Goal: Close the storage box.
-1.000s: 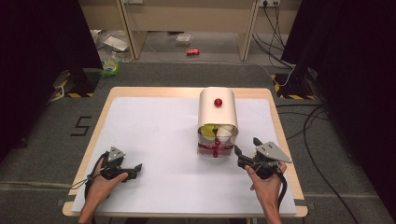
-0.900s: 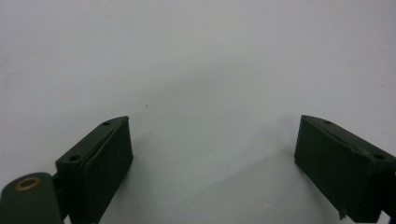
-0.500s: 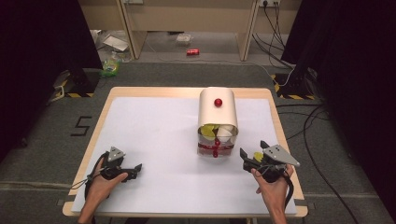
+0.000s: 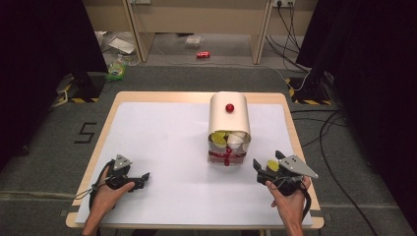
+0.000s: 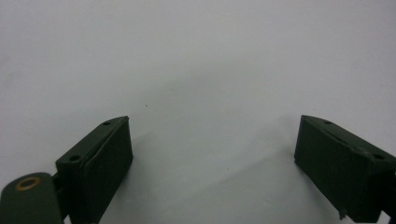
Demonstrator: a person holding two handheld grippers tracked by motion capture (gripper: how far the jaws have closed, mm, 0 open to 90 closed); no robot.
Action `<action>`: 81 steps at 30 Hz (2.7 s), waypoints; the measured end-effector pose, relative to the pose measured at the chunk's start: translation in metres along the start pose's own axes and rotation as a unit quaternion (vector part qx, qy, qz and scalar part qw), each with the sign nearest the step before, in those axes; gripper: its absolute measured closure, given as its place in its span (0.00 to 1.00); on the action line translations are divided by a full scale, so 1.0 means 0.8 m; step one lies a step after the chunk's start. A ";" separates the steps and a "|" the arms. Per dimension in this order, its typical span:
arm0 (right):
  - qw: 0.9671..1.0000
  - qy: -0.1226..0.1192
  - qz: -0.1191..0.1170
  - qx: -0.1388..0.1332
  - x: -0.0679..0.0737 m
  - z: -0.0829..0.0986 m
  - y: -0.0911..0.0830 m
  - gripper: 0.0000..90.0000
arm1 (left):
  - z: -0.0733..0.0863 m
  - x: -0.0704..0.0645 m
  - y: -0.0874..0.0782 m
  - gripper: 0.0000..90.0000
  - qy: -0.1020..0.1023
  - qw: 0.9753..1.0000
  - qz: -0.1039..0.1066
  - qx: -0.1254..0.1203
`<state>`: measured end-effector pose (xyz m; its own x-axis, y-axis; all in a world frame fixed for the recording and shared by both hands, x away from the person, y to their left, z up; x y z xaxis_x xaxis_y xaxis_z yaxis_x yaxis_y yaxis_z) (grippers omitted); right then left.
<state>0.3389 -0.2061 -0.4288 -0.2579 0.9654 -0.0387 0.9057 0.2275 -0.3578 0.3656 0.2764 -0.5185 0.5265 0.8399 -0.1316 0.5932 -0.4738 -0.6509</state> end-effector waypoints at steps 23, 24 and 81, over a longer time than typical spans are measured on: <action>1.000 -0.001 -0.003 0.004 -0.002 0.011 -0.015 0.18 | 0.000 0.000 0.000 0.12 -0.001 1.000 0.000 0.000; 1.000 -0.001 -0.004 0.004 -0.002 0.014 -0.016 0.18 | 0.000 0.000 0.000 0.12 -0.001 1.000 0.000 0.000; 0.999 -0.007 0.000 0.051 -0.024 0.057 -0.046 0.18 | 0.000 0.000 0.000 0.12 0.000 1.000 -0.001 0.000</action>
<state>0.2950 -0.2393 -0.4576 -0.2633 0.9634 -0.0514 0.8668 0.2128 -0.4510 0.3656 0.2763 -0.5185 0.5263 0.8403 -0.1304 0.5940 -0.4730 -0.6507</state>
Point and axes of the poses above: each handheld gripper's, and its own axes: y roughly forward along the jaws, z roughly out of its underside, x roughly to its left, the point moved 2 cm from there along y, roughly forward along the jaws, and after that the axes turned 9 degrees about z, right-handed, at the moved point
